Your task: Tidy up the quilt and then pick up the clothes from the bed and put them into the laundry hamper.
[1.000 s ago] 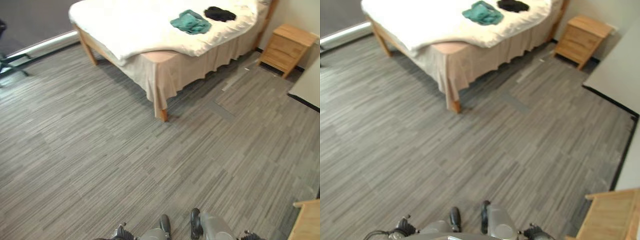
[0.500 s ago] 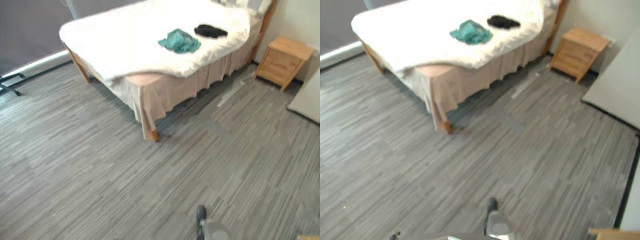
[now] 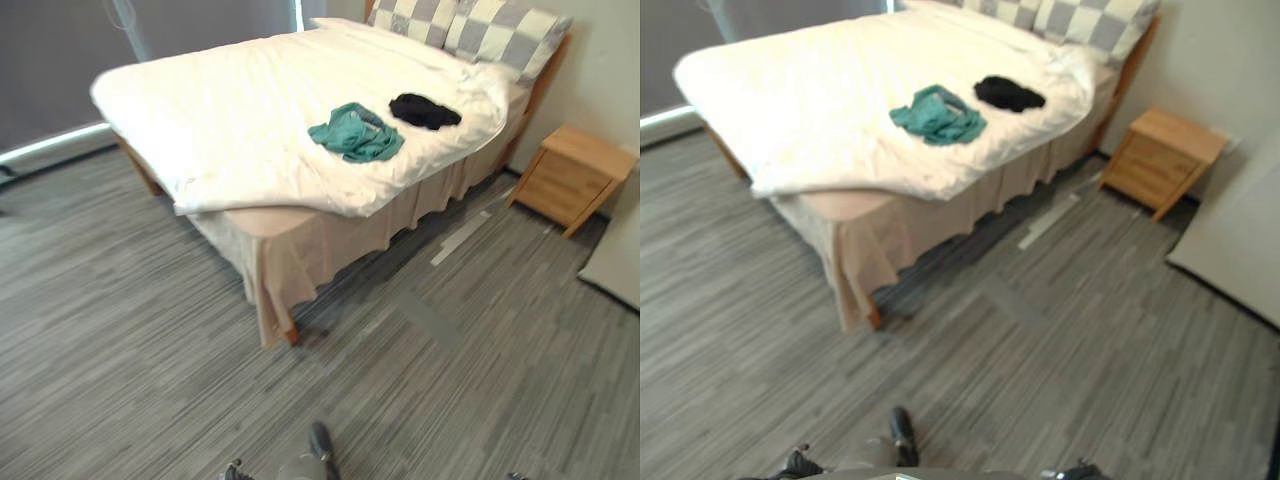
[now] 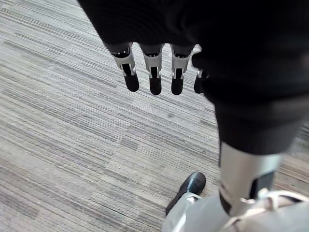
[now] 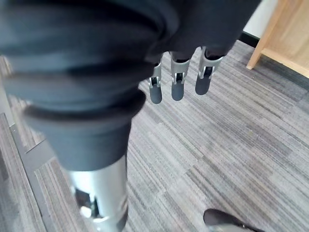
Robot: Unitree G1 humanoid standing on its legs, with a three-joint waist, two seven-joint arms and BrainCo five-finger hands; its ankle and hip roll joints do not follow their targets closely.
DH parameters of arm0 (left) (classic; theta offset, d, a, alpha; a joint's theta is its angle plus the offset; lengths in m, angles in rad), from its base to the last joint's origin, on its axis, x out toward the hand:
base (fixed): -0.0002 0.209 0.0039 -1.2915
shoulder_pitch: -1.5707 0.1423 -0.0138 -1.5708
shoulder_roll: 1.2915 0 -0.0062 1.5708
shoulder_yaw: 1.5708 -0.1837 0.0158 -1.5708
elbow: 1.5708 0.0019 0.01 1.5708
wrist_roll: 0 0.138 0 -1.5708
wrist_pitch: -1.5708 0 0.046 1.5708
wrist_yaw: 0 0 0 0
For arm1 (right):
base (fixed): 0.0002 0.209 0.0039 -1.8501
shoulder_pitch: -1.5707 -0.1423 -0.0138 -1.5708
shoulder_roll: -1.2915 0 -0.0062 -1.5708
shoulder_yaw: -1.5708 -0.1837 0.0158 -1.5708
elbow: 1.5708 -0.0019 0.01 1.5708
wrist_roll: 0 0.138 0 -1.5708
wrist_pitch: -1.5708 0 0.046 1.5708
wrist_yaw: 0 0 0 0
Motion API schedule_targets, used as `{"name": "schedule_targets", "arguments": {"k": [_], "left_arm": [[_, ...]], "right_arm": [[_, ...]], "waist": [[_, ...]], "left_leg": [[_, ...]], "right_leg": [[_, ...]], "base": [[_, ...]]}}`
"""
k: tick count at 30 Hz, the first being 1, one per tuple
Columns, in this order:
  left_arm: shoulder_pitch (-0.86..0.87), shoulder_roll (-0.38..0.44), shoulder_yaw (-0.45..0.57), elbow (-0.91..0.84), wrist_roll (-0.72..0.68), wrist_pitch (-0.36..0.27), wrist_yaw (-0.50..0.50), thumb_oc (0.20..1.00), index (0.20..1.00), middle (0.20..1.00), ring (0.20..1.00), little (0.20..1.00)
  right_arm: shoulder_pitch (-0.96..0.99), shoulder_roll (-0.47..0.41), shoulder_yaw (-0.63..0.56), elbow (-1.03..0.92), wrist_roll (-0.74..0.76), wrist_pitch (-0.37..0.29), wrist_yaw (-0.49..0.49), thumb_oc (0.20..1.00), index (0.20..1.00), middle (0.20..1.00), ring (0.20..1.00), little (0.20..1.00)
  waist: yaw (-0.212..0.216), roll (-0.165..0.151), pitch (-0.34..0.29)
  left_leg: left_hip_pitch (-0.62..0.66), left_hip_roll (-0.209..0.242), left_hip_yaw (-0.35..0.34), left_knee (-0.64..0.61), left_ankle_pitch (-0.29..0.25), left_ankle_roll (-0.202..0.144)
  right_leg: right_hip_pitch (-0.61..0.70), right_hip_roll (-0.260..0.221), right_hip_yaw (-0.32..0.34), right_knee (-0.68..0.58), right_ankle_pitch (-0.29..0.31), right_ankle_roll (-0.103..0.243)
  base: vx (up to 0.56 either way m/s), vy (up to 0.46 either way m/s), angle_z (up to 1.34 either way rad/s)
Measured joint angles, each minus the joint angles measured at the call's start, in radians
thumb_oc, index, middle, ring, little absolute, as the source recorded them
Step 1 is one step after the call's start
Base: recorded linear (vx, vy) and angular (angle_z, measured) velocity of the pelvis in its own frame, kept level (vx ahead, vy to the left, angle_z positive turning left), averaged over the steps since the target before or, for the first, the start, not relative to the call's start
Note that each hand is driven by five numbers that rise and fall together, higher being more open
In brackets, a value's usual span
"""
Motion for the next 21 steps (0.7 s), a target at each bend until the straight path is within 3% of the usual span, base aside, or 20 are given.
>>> {"name": "schedule_targets", "arguments": {"k": [1,2,3,5,7,8,9,10,12,13,14,15,16,17,18,19,20,21], "left_arm": [[-0.006,0.022,-0.008,0.0,0.006,-0.004,-0.026,1.0,1.0,1.0,1.0,1.0],[-0.01,0.02,-0.01,0.008,0.003,0.003,-0.03,1.0,1.0,1.0,1.0,1.0],[-0.028,0.024,-0.004,0.005,-0.001,0.003,-0.018,1.0,1.0,1.0,1.0,1.0],[-0.048,0.035,-0.006,-0.018,-0.001,-0.001,-0.003,1.0,1.0,1.0,1.0,1.0],[-0.072,0.046,-0.005,-0.019,0.0,-0.003,0.009,1.0,1.0,1.0,1.0,1.0],[-0.088,0.043,-0.003,-0.012,0.003,-0.002,0.011,1.0,1.0,1.0,1.0,1.0],[-0.098,0.04,0.003,-0.009,0.006,0.0,0.011,1.0,1.0,1.0,1.0,1.0],[-0.093,0.033,0.001,0.011,0.008,0.001,0.011,1.0,1.0,1.0,1.0,1.0],[-0.088,0.029,-0.006,0.018,0.008,0.0,0.012,1.0,1.0,1.0,1.0,1.0],[-0.056,0.036,-0.002,0.015,0.008,-0.002,0.012,1.0,1.0,1.0,1.0,1.0],[-0.035,0.043,0.013,0.015,0.008,-0.002,0.012,1.0,1.0,1.0,1.0,1.0],[-0.009,0.045,0.021,0.015,0.008,-0.001,0.011,1.0,1.0,1.0,1.0,1.0],[0.04,0.063,0.04,0.023,0.007,-0.002,0.011,1.0,1.0,1.0,1.0,1.0],[0.059,0.071,0.046,0.022,0.006,-0.002,0.012,1.0,1.0,1.0,1.0,1.0],[0.07,0.066,0.048,0.02,0.005,0.0,0.012,1.0,1.0,1.0,1.0,1.0],[0.092,0.04,0.056,0.01,-0.005,-0.003,0.01,1.0,1.0,1.0,1.0,1.0],[0.084,0.027,0.065,0.007,-0.012,-0.004,0.01,1.0,1.0,1.0,1.0,1.0],[0.069,0.012,0.068,0.001,-0.013,-0.008,0.01,1.0,1.0,1.0,1.0,1.0]], "right_arm": [[0.002,0.008,-0.001,-0.005,0.0,0.003,-0.001,1.0,1.0,1.0,1.0,1.0],[0.008,0.007,-0.001,-0.016,-0.001,0.015,-0.002,1.0,1.0,1.0,1.0,1.0],[0.006,0.01,-0.001,-0.021,-0.003,0.018,0.002,1.0,1.0,1.0,1.0,1.0],[-0.007,0.019,-0.001,-0.025,-0.004,0.018,0.001,1.0,1.0,1.0,1.0,1.0],[-0.028,0.011,-0.002,-0.027,-0.004,0.018,-0.006,1.0,1.0,1.0,1.0,1.0],[-0.041,0.0,-0.006,-0.035,-0.004,0.017,-0.006,1.0,1.0,1.0,1.0,1.0],[-0.037,-0.007,-0.011,-0.046,-0.004,0.017,-0.007,1.0,1.0,1.0,1.0,1.0],[-0.04,-0.013,-0.025,-0.073,-0.003,0.011,-0.01,1.0,1.0,1.0,1.0,1.0],[-0.028,-0.013,-0.038,-0.086,0.001,0.011,-0.015,1.0,1.0,1.0,1.0,1.0],[-0.027,-0.008,-0.042,-0.089,0.001,0.012,-0.016,1.0,1.0,1.0,1.0,1.0],[-0.025,-0.001,-0.043,-0.089,0.001,0.011,-0.01,1.0,1.0,1.0,1.0,1.0],[-0.029,0.008,-0.038,-0.092,0.001,0.011,-0.001,1.0,1.0,1.0,1.0,1.0],[-0.024,0.027,-0.028,-0.084,0.0,0.012,0.005,1.0,1.0,1.0,1.0,1.0],[-0.015,0.038,-0.019,-0.083,-0.001,0.012,0.007,1.0,1.0,1.0,1.0,1.0],[-0.021,0.037,-0.02,-0.083,-0.001,0.012,0.009,1.0,1.0,1.0,1.0,1.0],[-0.042,0.03,-0.023,-0.093,-0.002,0.0,0.007,1.0,1.0,1.0,1.0,1.0],[-0.046,0.025,-0.027,-0.09,-0.002,-0.002,0.006,1.0,1.0,1.0,1.0,1.0],[-0.046,0.01,-0.026,-0.091,-0.001,0.0,0.003,1.0,1.0,1.0,1.0,1.0]], "waist": [[-0.013,-0.023,0.008],[-0.024,-0.015,0.015],[-0.03,0.005,0.029],[-0.028,0.009,0.035],[-0.024,0.023,0.037],[-0.017,0.026,0.038],[-0.019,0.022,0.037],[-0.024,0.023,0.035],[-0.057,0.034,0.027],[-0.036,0.022,0.019],[-0.035,0.013,0.012],[-0.03,-0.006,0.002],[-0.033,-0.022,-0.018],[-0.025,-0.033,-0.033],[-0.006,-0.024,-0.033],[-0.006,-0.004,-0.033],[-0.008,-0.005,-0.03],[-0.009,-0.003,-0.024]], "left_leg": [[0.028,-0.026,-0.009,-0.019,-0.008,0.009],[0.067,-0.047,-0.036,-0.043,-0.021,0.003],[0.102,-0.055,-0.062,-0.059,-0.022,0.002],[0.127,-0.079,-0.089,-0.059,-0.034,-0.017],[0.146,-0.1,-0.162,-0.06,-0.089,-0.09],[0.158,-0.12,-0.188,-0.066,-0.113,-0.077],[0.16,-0.136,-0.204,-0.063,-0.117,-0.061],[0.187,-0.154,-0.301,-0.059,-0.125,-0.058],[0.197,-0.136,-0.354,-0.059,-0.127,-0.057],[0.214,-0.13,-0.374,-0.059,-0.131,-0.063],[0.223,-0.129,-0.378,-0.059,-0.139,-0.076],[0.236,-0.124,-0.387,-0.059,-0.148,-0.09],[0.253,-0.095,-0.404,-0.059,-0.172,-0.127],[0.264,-0.069,-0.384,-0.059,-0.187,-0.151],[0.273,-0.043,-0.362,-0.057,-0.196,-0.172],[0.209,0.002,-0.328,0.038,-0.2,-0.202],[0.152,0.016,-0.306,0.138,-0.209,-0.211],[0.099,0.047,-0.25,0.235,-0.215,-0.249]], "right_leg": [[-0.073,-0.055,-0.007,0.155,-0.003,0.012],[-0.156,-0.102,-0.032,0.227,-0.014,-0.007],[-0.183,-0.114,-0.058,0.133,-0.027,-0.03],[-0.217,-0.136,-0.052,-0.035,-0.026,-0.029],[-0.205,-0.131,0.01,-0.367,-0.014,-0.026],[-0.19,-0.153,0.089,-0.59,0.052,-0.006],[-0.182,-0.167,0.119,-0.686,0.109,-0.005],[-0.166,-0.203,0.221,-0.762,0.196,-0.003],[-0.151,-0.205,0.275,-0.761,0.285,-0.003],[-0.151,-0.208,0.263,-0.761,0.345,0.001],[-0.145,-0.212,0.241,-0.761,0.352,0.01],[-0.125,-0.21,0.216,-0.762,0.352,0.01],[-0.078,-0.177,0.192,-0.761,0.351,0.01],[-0.062,-0.148,0.166,-0.761,0.32,-0.007],[-0.062,-0.12,0.162,-0.756,0.309,-0.032],[-0.051,-0.081,0.135,-0.761,0.296,-0.061],[-0.046,-0.08,0.11,-0.759,0.284,-0.085],[-0.03,-0.074,0.087,-0.754,0.271,-0.107]], "base": [[0.38,-0.034,0.36],[0.4,-0.075,0.68],[0.37,-0.134,0.88],[0.36,-0.216,0.87],[0.44,-0.298,1.0],[0.47,-0.362,0.9],[0.39,-0.378,1.22],[0.32,-0.415,1.29],[0.25,-0.361,1.36],[0.32,-0.463,0.87],[0.4,-0.647,0.65],[0.25,-0.482,0.76],[0.23,-0.44,0.7],[0.19,-0.363,0.38],[0.14,-0.348,0.13],[0.08,-0.315,0.29],[0.06,-0.303,0.67],[0.05,-0.304,0.76]]}}
